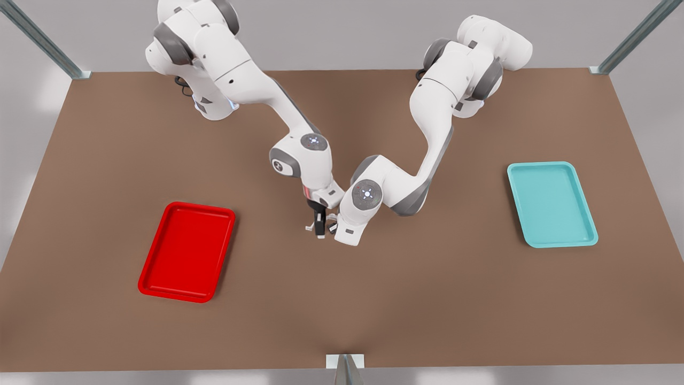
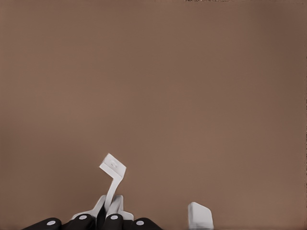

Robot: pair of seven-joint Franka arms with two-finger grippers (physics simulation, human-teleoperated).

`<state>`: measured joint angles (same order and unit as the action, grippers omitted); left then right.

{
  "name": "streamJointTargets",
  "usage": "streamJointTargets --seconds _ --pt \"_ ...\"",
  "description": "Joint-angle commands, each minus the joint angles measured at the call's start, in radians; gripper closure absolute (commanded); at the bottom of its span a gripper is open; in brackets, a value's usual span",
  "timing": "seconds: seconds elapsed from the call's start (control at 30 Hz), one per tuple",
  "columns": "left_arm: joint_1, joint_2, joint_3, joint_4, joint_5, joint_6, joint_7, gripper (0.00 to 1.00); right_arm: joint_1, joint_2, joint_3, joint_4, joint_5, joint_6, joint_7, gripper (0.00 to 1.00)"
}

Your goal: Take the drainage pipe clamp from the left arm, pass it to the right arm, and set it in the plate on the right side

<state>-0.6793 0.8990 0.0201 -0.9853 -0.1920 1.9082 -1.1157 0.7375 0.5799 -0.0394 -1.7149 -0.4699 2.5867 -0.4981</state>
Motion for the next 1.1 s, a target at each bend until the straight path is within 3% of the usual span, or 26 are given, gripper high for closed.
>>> streamJointTargets --seconds 0.0,0.23,0.27,0.3,0.33,0.37,0.43,0.47,0.6,0.7,0.77,0.8,0.93,1.0,1.07 --pt "0.001 -0.002 0.000 0.000 -0.001 0.017 -0.039 0.79 -0.009 0.001 0.000 0.000 0.002 0.015 -0.051 0.00" --pt "0.000 -0.003 0.000 0.000 -0.001 0.015 -0.039 0.79 -0.007 0.020 0.000 0.006 0.002 0.021 -0.053 0.04" --pt "0.000 -0.003 0.000 0.000 -0.001 0.015 -0.039 0.79 -0.004 0.020 0.000 0.008 0.002 0.021 -0.053 0.20" --pt "0.000 -0.003 0.000 0.000 -0.001 0.015 -0.039 0.79 -0.004 0.024 0.000 0.011 0.002 0.021 -0.053 0.54" --pt "0.000 -0.005 0.000 0.000 -0.001 0.015 -0.039 0.79 -0.003 0.024 0.000 0.011 0.000 0.021 -0.054 0.73" --pt "0.000 -0.005 0.000 0.000 -0.001 0.015 -0.039 0.79 -0.003 0.024 0.000 0.011 0.000 0.021 -0.054 0.79" --pt "0.001 -0.005 0.003 0.000 -0.001 0.015 -0.042 0.15 -0.007 0.024 0.000 0.011 0.002 0.021 -0.050 0.79" --pt "0.001 -0.005 0.004 0.000 0.000 0.014 -0.046 0.00 -0.010 0.023 0.000 0.011 0.002 0.021 -0.046 0.79" --pt "0.009 -0.014 0.011 0.000 0.005 -0.026 -0.061 0.00 -0.027 0.023 0.001 0.011 0.013 0.012 -0.049 0.79" --pt "0.079 -0.104 0.008 0.000 0.005 -0.195 -0.046 0.00 -0.039 0.023 0.000 0.009 0.013 0.010 -0.051 0.79" --pt "0.237 -0.195 0.008 0.000 0.011 -0.428 0.278 0.00 -0.078 -0.002 0.000 -0.005 0.014 -0.016 -0.030 0.79" --pt "0.345 -0.256 0.007 0.000 0.071 -0.535 0.502 0.00 -0.104 -0.057 0.000 -0.026 0.016 -0.115 0.026 0.79" --pt "0.583 -0.324 0.006 0.000 0.169 -0.692 0.944 0.00 -0.259 -0.155 0.001 -0.043 0.019 -0.342 0.127 0.79" --pt "0.607 -0.585 -0.025 -0.391 0.177 -0.457 1.074 0.00 -0.389 -0.170 0.001 -0.072 0.083 -0.359 0.110 0.79" --pt "0.577 -0.557 -0.031 -0.354 0.193 -0.521 1.076 0.00 -0.512 -0.163 0.001 -0.083 0.143 -0.372 0.076 0.79"
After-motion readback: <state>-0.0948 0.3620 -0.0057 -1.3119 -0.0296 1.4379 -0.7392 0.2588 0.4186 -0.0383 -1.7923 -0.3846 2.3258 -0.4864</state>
